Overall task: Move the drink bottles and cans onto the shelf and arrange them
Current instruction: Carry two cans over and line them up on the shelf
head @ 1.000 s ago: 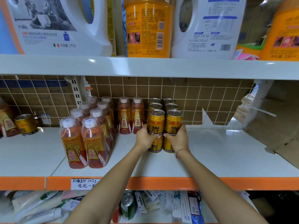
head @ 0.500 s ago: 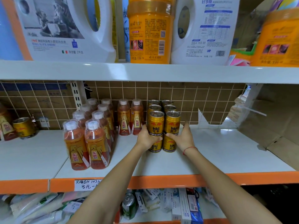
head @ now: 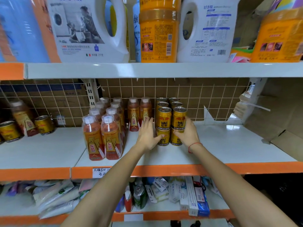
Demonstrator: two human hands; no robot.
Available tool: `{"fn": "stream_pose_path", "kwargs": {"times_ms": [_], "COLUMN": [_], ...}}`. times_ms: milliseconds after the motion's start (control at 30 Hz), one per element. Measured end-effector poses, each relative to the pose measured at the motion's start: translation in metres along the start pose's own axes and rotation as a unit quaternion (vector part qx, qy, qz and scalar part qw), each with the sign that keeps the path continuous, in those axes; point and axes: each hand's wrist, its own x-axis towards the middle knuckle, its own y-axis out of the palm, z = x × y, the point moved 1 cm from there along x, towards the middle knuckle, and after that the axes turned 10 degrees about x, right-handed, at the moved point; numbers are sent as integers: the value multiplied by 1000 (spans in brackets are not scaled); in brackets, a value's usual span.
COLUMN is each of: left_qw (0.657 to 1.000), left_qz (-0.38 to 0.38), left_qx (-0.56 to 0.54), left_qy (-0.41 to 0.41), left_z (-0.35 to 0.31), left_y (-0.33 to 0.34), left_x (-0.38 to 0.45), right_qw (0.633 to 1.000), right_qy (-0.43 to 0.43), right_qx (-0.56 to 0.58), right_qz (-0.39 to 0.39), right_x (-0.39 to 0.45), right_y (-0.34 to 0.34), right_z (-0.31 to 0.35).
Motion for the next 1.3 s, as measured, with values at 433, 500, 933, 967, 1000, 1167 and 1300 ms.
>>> {"fn": "stream_pose_path", "kwargs": {"times_ms": [433,500,933,967,1000,1167,1300], "left_qw": [990,987,945,941,937,927,922], "left_qz": [14,9,-63,-67,-72,-89,-104], "left_qx": [104,120,159,160,162,164,173], "left_qy": [-94,-109,-280,-290,-301,-325,-332], "left_z": [6,12,115,125,135,188,236], "left_y": [-28,-34,-140,-149,-158,-200,-235], "left_x": [-114,-135,-269,-278,-286,-321,-346], "right_qw": [989,983,924,919,916,903,895], "right_qy": [-60,-80,-227,-234,-241,-259,-265], "right_qx": [-64,-77,-36,-34,-30,-30,-25], "right_qz": [118,144,307,315,320,342,357], "right_x": [-76,-88,-179,-184,-189,-212,-233], "right_y": [15,21,135,145,154,209,256], "right_z": [27,39,144,153,164,210,247]}}
